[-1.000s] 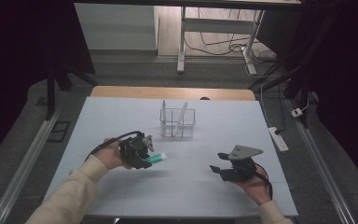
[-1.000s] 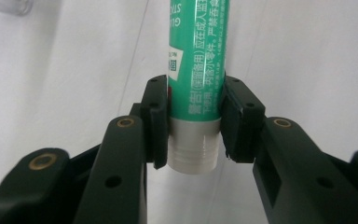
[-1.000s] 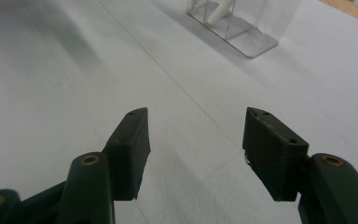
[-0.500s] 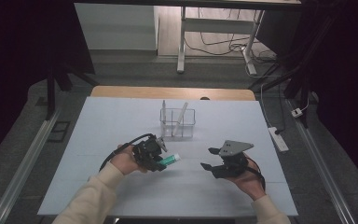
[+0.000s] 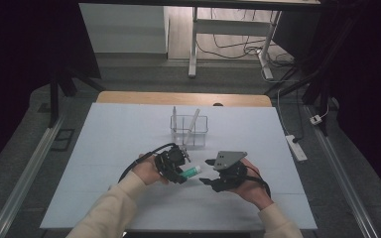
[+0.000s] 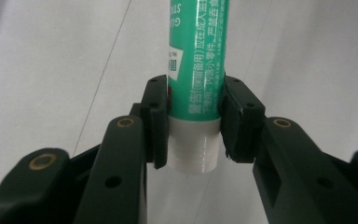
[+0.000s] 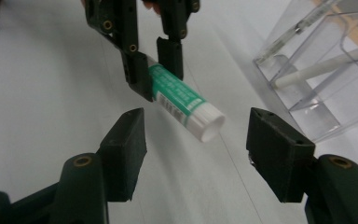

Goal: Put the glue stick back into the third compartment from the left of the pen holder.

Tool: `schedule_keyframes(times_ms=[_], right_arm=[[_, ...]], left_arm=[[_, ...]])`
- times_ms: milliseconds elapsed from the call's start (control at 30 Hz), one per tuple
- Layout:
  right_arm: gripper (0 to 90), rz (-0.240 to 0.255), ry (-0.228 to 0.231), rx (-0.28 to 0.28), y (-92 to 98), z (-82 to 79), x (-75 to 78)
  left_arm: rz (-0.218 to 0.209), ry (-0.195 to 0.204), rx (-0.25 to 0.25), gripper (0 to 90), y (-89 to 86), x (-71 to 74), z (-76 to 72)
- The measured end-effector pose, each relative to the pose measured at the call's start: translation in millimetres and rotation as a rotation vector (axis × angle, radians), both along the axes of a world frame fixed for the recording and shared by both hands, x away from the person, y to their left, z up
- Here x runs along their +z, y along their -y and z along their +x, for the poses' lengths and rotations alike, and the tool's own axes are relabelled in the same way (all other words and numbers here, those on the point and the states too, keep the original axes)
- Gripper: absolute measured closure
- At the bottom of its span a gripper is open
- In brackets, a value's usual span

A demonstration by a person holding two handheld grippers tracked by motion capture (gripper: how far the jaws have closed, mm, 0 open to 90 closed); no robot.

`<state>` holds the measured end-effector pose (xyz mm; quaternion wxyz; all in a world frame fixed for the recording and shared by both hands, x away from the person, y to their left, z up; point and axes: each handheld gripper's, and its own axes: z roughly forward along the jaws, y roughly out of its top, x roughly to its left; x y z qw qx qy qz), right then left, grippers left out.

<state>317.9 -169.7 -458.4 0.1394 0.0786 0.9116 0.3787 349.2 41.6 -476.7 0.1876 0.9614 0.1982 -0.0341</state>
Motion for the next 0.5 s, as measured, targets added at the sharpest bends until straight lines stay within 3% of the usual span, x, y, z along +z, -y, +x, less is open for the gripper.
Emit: schedule_keyframes(times_ms=[300,500], right_arm=[[39.9,-0.114,0.037,0.063,-17.2,0.3,-9.0],[49.1,-0.239,0.048,0.102,-18.0,1.4,-18.5]], left_arm=[[0.011,-0.016,-0.048,65.3,21.6,1.6,-0.9],[0.026,-0.019,-0.113,65.3,28.6,5.6,-4.7]])
